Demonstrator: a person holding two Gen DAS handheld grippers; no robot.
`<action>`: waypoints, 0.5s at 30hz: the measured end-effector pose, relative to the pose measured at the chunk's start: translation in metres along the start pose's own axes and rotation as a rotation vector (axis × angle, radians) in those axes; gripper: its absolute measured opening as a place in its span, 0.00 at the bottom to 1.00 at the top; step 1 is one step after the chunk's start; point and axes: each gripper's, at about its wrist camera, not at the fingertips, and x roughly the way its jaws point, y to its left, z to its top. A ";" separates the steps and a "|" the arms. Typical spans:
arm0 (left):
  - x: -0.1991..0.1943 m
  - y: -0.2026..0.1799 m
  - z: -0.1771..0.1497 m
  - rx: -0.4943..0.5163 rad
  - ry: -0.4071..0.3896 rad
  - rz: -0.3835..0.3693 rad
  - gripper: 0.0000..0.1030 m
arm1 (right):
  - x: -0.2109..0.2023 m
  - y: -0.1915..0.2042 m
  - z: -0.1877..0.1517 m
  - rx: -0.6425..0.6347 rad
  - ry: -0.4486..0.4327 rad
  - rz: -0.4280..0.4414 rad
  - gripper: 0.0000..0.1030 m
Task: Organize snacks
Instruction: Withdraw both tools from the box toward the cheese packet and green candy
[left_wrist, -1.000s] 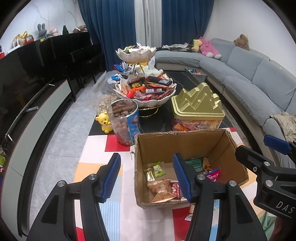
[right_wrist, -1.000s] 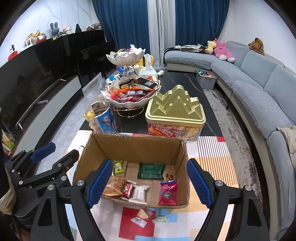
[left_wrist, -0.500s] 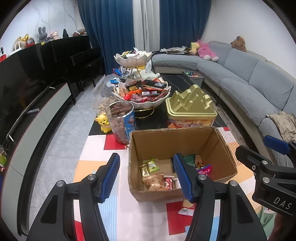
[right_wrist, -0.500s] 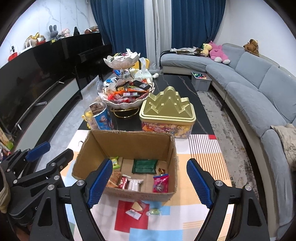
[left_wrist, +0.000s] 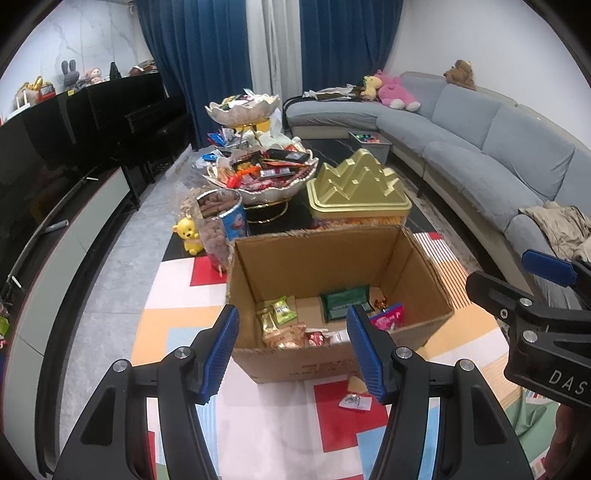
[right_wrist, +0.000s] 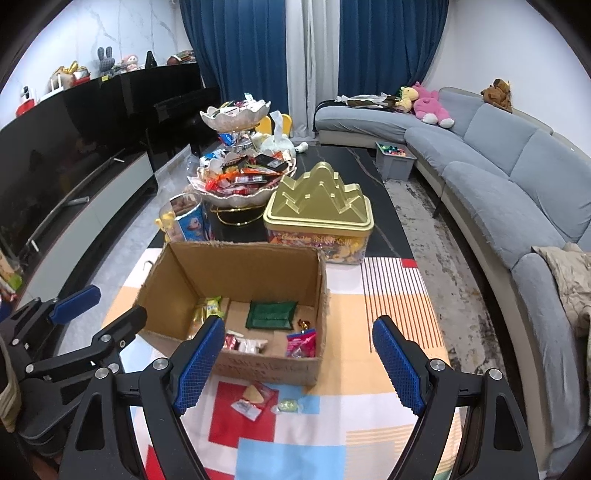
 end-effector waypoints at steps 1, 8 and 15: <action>0.000 -0.002 -0.002 0.006 0.001 -0.004 0.58 | -0.001 -0.001 -0.002 -0.001 0.000 0.000 0.81; 0.000 -0.013 -0.022 0.046 -0.004 -0.038 0.59 | -0.001 -0.002 -0.017 -0.023 -0.006 0.004 0.81; 0.005 -0.021 -0.041 0.082 -0.007 -0.074 0.60 | 0.004 0.000 -0.033 -0.047 0.002 0.006 0.81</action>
